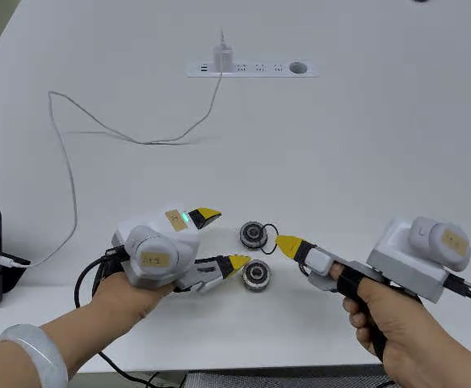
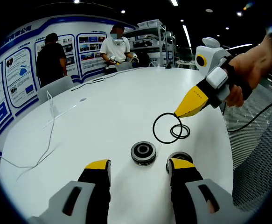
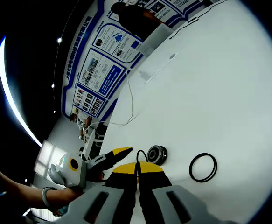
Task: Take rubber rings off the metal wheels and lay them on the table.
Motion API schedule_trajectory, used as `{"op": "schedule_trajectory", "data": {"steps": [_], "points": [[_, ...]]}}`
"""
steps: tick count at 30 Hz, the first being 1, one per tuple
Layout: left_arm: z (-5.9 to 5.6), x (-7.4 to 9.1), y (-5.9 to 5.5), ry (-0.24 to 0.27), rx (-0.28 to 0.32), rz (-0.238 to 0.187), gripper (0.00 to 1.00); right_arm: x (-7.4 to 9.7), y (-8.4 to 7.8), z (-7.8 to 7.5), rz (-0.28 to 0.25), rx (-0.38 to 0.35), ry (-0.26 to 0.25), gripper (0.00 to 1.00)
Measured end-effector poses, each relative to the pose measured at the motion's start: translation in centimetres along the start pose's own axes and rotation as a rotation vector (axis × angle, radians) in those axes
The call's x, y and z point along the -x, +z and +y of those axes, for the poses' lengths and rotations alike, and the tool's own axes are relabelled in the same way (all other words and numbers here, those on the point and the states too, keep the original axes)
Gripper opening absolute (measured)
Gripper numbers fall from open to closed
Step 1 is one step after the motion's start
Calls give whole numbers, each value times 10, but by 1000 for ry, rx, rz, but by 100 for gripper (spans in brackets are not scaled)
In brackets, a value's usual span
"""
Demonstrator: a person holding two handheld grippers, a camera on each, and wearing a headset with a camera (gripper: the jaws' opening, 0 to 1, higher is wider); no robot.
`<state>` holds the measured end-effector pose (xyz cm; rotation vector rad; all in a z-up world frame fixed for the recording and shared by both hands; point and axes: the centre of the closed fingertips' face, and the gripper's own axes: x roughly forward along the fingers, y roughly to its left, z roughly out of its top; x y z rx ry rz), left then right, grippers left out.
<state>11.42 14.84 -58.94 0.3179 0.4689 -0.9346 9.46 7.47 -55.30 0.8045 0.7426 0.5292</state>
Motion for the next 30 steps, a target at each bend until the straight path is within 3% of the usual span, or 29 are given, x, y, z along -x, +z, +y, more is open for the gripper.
{"op": "schedule_trajectory", "data": {"steps": [7, 10, 20, 25, 27, 30], "points": [[-3, 2, 0, -1, 1, -5, 55, 17, 4, -19, -28, -59, -33, 2], [-3, 2, 0, 4, 9, -6, 58, 21, 5, -36, -33, -81, -54, 2], [-5, 4, -3, -2, 9, 4, 59, 31, -1, -50, -46, -194, -105, 2], [-5, 4, -2, -2, 1, 6, 58, 33, -7, -60, -23, -160, -161, 3], [-6, 4, -2, -5, 0, 8, 58, 34, -10, -70, 4, -129, -201, 11], [-6, 4, -1, -7, -1, 8, 57, 34, -13, -81, 74, 31, -247, 13]]}}
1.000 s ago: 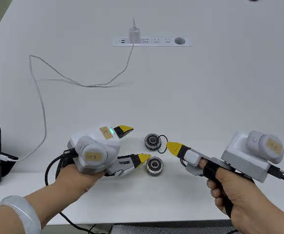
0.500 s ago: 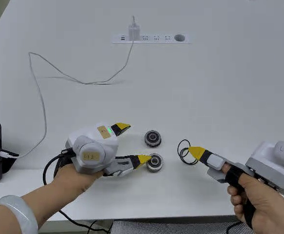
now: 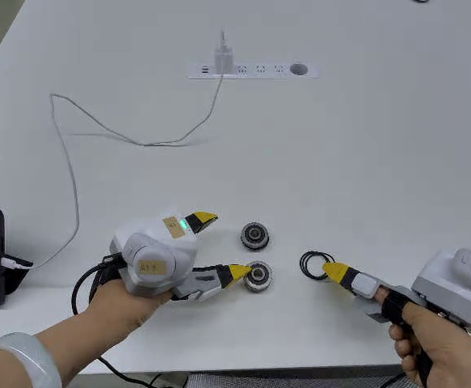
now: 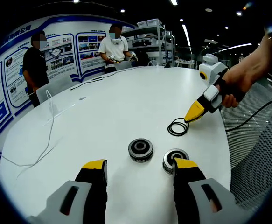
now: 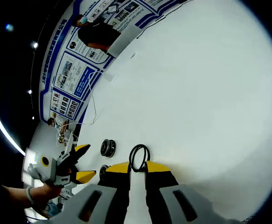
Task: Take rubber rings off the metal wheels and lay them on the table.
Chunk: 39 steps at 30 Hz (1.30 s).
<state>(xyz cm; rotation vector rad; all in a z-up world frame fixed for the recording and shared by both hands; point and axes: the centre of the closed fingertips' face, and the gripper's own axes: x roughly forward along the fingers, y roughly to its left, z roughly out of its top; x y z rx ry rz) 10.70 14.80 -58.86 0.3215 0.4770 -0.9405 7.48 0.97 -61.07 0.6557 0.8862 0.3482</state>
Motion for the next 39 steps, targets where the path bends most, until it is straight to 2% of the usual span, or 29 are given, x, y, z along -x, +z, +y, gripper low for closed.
{"op": "schedule_trajectory", "data": {"steps": [2, 5, 6, 9, 13, 16, 19, 21, 26, 28, 31, 32, 33, 34, 36, 37, 39], "points": [[0, 0, 0, -1, -4, 1, 57, 0, -2, -2, 27, 94, -31, 16], [0, 0, 1, -2, -4, 1, 57, 0, -4, 0, 66, 249, -51, 18], [0, 0, 1, -4, -4, 2, 57, -1, -4, 2, 73, 268, -49, 19], [-1, -1, 2, -5, -4, 0, 56, 0, 2, 4, 73, 371, -76, 21], [-1, -2, 5, -9, -7, -7, 54, -2, 16, 22, 33, 500, -54, 21], [-2, -4, 7, -12, -14, -9, 52, -7, 17, 33, 45, 545, -27, 21], [-2, -6, 12, -15, -21, -17, 48, -12, 19, 36, 48, 566, -36, 21], [-2, -7, 14, -15, -28, -19, 46, -13, 21, 31, 65, 622, -70, 21], [-4, -10, 17, -19, -29, -24, 42, -9, 11, 10, 182, 751, -171, 23], [-4, -11, 17, -20, -30, -23, 42, -7, 11, 7, 171, 748, -177, 23], [-4, -11, 16, -22, -31, -22, 42, -4, 8, 4, 192, 769, -179, 24], [-4, -11, 16, -23, -28, -21, 42, -3, 7, 4, 200, 788, -179, 25], [-4, -11, 15, -22, -31, -18, 42, -2, 4, 3, 238, 863, -181, 25], [-4, -11, 15, -23, -32, -16, 42, -2, 4, 3, 240, 896, -191, 26], [-3, -11, 15, -24, -29, -19, 42, -4, 5, 10, 209, 905, -165, 26], [-4, -11, 15, -23, -31, -19, 41, -4, 5, 11, 209, 897, -161, 26], [-4, -11, 16, -27, -34, -23, 38, -8, 7, 23, 163, 839, -107, 26]]}}
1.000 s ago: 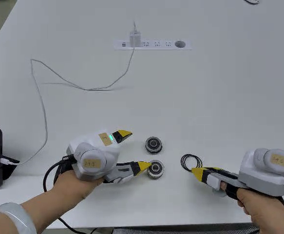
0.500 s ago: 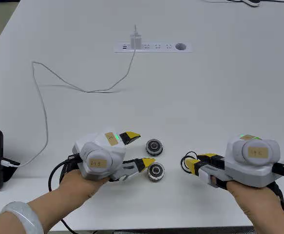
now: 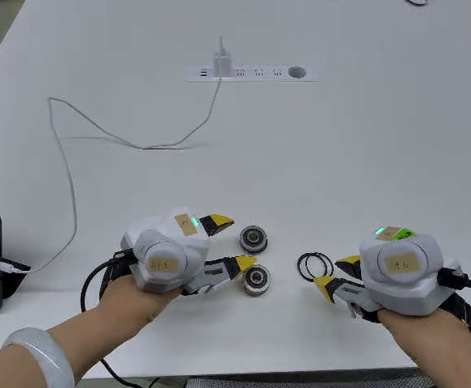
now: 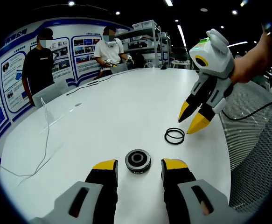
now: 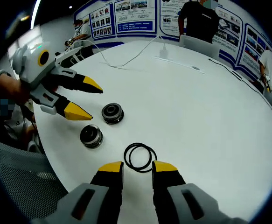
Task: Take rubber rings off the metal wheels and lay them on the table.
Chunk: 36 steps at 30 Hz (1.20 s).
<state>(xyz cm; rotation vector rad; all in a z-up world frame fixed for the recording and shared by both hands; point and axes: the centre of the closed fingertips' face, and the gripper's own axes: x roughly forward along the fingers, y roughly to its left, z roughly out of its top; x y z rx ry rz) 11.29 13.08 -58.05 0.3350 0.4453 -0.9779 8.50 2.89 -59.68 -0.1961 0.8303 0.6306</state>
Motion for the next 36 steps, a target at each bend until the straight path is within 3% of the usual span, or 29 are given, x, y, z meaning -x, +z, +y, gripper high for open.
{"op": "schedule_trajectory", "data": {"steps": [8, 14, 22, 36], "points": [[-2, -3, 2, -6, -8, 6, 29, -7, 24, 10, -57, -79, 59, 23], [1, -10, 0, 3, -17, 36, 26, -12, 38, 16, -92, -129, 89, 19], [7, -19, -1, 16, -19, 67, 21, -18, 45, 22, -102, -127, 107, 17], [4, -30, -3, -1, -38, 109, 16, -27, 54, 23, -105, -123, 127, 15]]}}
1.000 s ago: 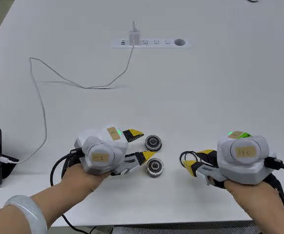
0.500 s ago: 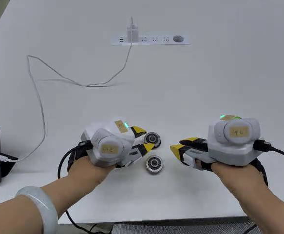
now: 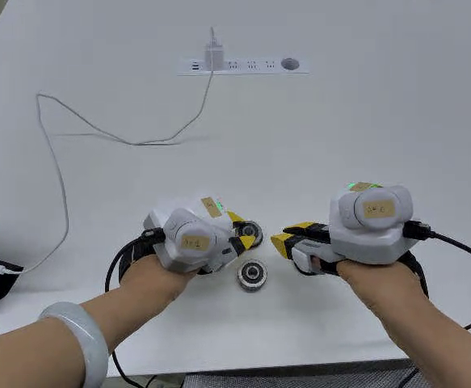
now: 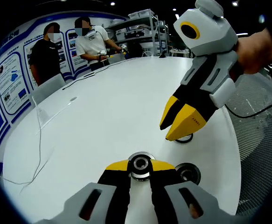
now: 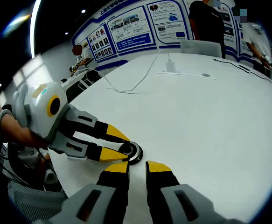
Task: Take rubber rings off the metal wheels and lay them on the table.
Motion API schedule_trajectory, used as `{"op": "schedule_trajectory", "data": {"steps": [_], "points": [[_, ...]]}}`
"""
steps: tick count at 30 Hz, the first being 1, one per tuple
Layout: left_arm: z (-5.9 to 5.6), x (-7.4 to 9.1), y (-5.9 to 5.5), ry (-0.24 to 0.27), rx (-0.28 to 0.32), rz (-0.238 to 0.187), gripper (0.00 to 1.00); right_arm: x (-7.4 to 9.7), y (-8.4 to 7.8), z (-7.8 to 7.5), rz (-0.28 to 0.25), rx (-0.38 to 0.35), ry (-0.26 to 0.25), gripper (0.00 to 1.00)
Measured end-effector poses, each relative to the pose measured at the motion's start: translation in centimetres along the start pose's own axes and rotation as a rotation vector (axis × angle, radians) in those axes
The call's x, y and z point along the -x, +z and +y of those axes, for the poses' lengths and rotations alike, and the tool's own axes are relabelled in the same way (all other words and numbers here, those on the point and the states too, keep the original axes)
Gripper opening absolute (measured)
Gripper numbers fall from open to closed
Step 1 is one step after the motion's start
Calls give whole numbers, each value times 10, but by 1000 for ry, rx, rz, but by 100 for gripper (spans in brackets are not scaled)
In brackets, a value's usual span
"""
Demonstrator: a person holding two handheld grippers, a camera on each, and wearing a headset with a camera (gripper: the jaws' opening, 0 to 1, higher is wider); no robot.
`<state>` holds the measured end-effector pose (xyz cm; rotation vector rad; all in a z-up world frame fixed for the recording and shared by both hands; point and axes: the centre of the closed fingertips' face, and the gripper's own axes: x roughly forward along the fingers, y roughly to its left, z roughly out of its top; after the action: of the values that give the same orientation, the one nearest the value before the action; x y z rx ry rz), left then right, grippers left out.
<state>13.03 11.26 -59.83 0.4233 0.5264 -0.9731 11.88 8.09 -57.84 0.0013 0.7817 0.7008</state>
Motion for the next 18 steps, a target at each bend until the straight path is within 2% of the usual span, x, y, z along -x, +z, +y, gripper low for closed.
{"op": "schedule_trajectory", "data": {"steps": [4, 9, 11, 14, 18], "points": [[0, -1, 1, -8, 0, -1, 15, 0, 0, -1, -1, -8, 1, 15], [-1, 0, 0, -17, 5, -3, 14, -7, 1, 0, -21, -104, 31, 15], [-1, 0, -1, -18, 6, -3, 13, -12, 0, 3, -24, -206, 65, 15], [-1, 0, -1, -18, 4, 0, 13, -20, -2, 2, -18, -321, 99, 15], [-2, 0, -1, -17, 5, -2, 13, -29, 1, 0, -39, -482, 144, 16]]}}
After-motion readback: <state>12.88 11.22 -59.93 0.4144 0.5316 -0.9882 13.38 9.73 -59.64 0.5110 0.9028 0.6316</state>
